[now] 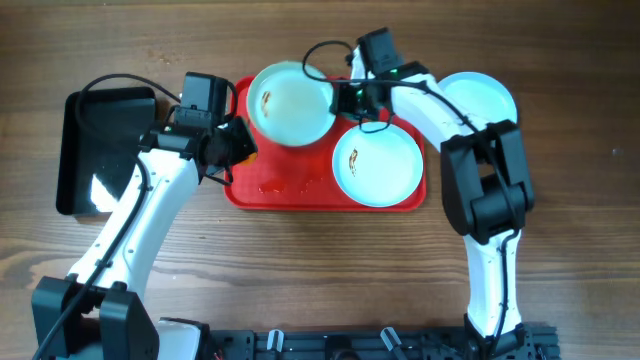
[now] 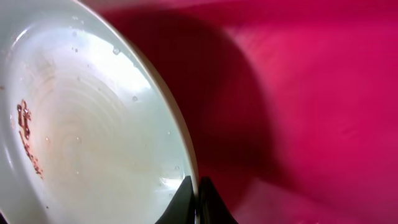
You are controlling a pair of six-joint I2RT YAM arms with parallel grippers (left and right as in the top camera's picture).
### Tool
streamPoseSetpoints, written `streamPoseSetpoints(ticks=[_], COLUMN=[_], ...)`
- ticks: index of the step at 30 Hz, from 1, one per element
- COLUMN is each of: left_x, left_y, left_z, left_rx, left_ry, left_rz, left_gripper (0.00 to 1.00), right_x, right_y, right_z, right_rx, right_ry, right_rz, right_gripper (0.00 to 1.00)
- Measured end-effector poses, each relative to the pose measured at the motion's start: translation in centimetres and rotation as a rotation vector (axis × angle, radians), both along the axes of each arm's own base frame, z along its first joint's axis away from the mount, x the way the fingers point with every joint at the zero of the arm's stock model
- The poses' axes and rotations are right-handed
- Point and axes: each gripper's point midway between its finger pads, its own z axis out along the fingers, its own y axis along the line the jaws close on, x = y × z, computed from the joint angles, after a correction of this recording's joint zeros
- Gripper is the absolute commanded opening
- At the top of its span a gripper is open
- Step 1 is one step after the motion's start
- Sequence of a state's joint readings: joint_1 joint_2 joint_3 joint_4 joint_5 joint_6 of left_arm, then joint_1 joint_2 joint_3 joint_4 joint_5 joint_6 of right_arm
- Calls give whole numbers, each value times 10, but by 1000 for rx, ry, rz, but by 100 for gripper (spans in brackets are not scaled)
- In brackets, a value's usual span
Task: Clean dirty plates on tray and stack at the side
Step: 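Move the right gripper back and grip the upper plate's rim, then wipe the gripped plate with the sponge in the left gripper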
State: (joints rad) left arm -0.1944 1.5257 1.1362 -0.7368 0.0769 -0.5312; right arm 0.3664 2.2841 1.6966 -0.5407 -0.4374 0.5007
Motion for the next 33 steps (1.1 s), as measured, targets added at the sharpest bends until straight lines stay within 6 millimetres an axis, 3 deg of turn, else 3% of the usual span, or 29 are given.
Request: streamPoseSetpoints(ticks=[4, 8, 20, 24, 26, 27, 30, 32, 33], left_x=[6, 12, 17, 24, 26, 27, 26, 25, 25], left_y=[-1, -2, -6, -18, -26, -30, -40, -43, -43], left_z=[2, -2, -67, -72, -70, -69, -69, -69, -69], left_rx=[5, 19, 54, 26, 16, 12, 19, 36, 41], left_ry=[-28, -41, 95, 75, 56, 49, 37, 33, 32], left_rz=[-20, -53, -110, -136, -157, -165, -199, -208, -212], left_gripper=[4, 4, 4, 4, 9, 21, 23, 32, 32], right_x=[-22, -40, -63, -67, -69, -71, -74, -75, -76], right_y=[12, 10, 8, 10, 12, 14, 18, 20, 20], right_z=[-6, -15, -17, -18, -17, -17, -17, -17, -17], right_rx=[-28, -101, -236, -250, -254, -258, -265, -267, -268], right_ry=[51, 84, 98, 98, 96, 96, 91, 89, 90], right_rz=[43, 90, 165, 181, 191, 195, 209, 214, 214], right_gripper=[4, 4, 4, 4, 4, 4, 4, 4, 4])
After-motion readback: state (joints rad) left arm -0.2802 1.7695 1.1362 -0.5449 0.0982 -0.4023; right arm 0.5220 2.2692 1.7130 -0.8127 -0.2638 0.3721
